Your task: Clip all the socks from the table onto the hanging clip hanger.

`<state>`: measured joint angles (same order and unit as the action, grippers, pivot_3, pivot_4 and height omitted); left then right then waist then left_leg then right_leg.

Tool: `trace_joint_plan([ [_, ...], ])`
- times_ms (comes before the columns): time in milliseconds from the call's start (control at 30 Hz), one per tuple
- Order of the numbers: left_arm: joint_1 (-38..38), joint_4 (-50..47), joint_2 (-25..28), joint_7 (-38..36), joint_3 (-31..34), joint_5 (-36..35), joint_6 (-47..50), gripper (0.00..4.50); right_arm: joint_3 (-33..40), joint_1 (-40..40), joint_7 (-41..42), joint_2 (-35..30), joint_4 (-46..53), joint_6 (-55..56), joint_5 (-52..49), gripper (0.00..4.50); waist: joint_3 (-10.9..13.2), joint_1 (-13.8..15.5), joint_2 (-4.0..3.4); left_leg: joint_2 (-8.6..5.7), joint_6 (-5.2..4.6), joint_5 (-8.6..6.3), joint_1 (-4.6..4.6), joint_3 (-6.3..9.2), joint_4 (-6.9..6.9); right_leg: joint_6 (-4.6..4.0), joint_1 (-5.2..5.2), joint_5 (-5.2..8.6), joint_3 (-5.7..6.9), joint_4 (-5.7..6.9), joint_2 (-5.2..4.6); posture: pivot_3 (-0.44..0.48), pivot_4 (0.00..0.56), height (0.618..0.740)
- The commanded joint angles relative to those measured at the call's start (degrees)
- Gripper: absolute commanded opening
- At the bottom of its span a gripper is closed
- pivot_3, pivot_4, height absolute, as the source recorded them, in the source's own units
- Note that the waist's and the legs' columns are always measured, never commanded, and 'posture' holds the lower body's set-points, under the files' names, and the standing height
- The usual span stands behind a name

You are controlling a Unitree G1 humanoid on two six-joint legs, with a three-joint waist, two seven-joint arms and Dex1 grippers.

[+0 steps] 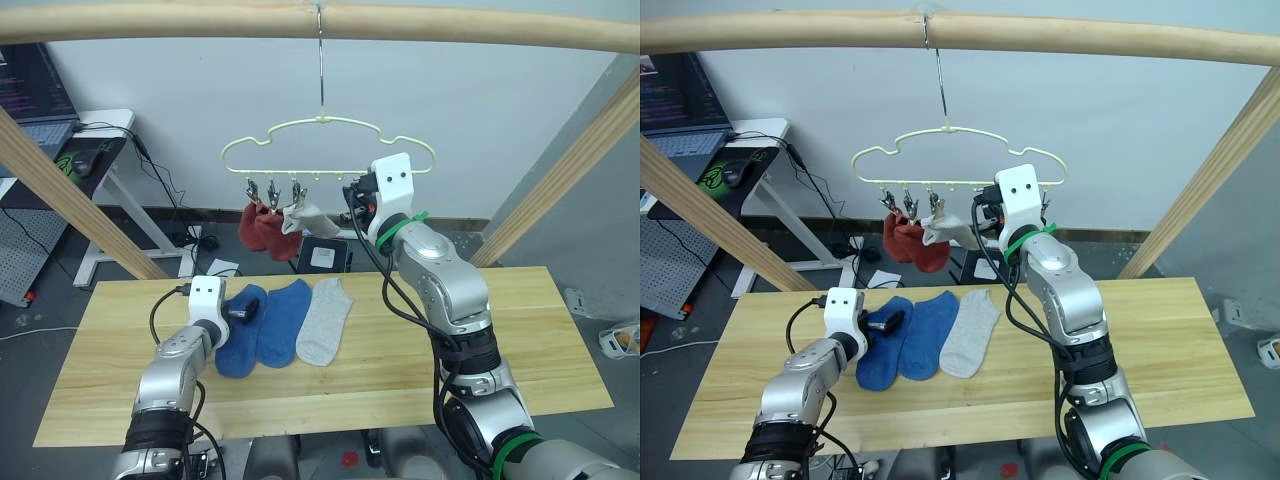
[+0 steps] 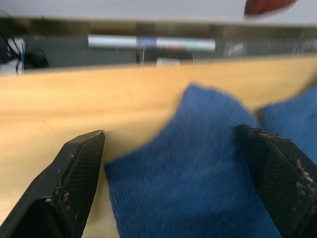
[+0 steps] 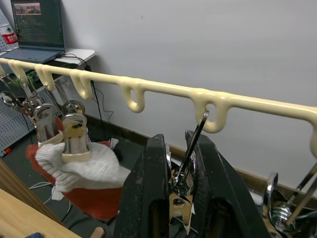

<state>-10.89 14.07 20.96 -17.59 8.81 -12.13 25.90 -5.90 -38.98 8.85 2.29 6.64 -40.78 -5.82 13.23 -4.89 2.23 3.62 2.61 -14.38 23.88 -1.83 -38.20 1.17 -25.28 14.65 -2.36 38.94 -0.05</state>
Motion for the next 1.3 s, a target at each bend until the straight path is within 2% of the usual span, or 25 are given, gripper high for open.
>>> trace_joint_plan([
  [33, 1.8, -0.6, 1.3, 1.6, 1.0, 1.5, 1.0, 4.5, -0.3, -0.1, 0.0, 0.3, 2.8, 0.5, -0.6, 0.24, 0.0, -0.1, -0.01, 0.01, 0.0, 0.0, -0.02, 0.01, 0.06, -0.01, -0.01, 0.01, 0.0, -0.01, 0.0, -0.118, 0.277, 0.74],
  [267, 8.2, -7.0, 2.3, 3.8, 4.7, 1.0, 2.3, 4.5, -0.3, -0.1, 0.0, 0.7, 2.5, 0.8, -0.7, 0.24, 0.0, -0.2, -0.07, 0.13, 0.0, 0.0, -0.06, 0.02, 0.23, -0.06, -0.05, 0.04, -0.06, -0.05, -0.14, -0.106, 0.276, 0.74],
  [500, 10.1, -15.6, -1.4, 1.4, 8.9, -5.3, -1.8, 4.5, -0.5, 0.1, 0.4, 0.4, 2.0, 1.5, -0.6, 0.24, 0.3, 0.1, -0.11, 0.1, -0.02, 0.02, -0.03, 0.02, 0.21, -0.07, -0.04, 0.05, -0.06, -0.06, -0.15, -0.096, 0.274, 0.74],
  [733, 11.8, -21.3, -4.3, 4.2, 9.1, -6.3, -1.0, 4.5, -0.8, 0.4, 0.7, 0.1, 2.2, 1.7, -0.5, 0.24, 0.4, 0.1, -0.12, 0.08, -0.02, 0.02, 0.01, 0.0, 0.27, -0.06, -0.03, 0.06, -0.11, -0.2, -0.16, -0.094, 0.278, 0.74],
  [1100, 9.1, -16.9, -2.8, 7.8, 6.7, -3.4, 9.0, 4.5, -1.2, 0.6, 1.1, 0.3, 2.5, 1.4, -0.4, 0.24, 1.2, 0.0, -0.09, 0.02, -0.02, 0.02, 0.01, 0.03, 0.27, -0.05, -0.04, 0.06, -0.05, -0.2, -0.03, -0.096, 0.281, 0.74],
  [1300, 7.8, -15.1, -2.6, 6.8, 5.9, -3.3, 11.4, 4.5, -1.5, 0.9, 1.0, 0.4, 3.1, 1.1, -0.4, 0.24, 1.2, 0.0, -0.1, 0.05, -0.02, 0.02, 0.02, 0.01, 0.32, -0.05, -0.05, 0.06, -0.04, -0.27, -0.05, -0.104, 0.282, 0.74],
])
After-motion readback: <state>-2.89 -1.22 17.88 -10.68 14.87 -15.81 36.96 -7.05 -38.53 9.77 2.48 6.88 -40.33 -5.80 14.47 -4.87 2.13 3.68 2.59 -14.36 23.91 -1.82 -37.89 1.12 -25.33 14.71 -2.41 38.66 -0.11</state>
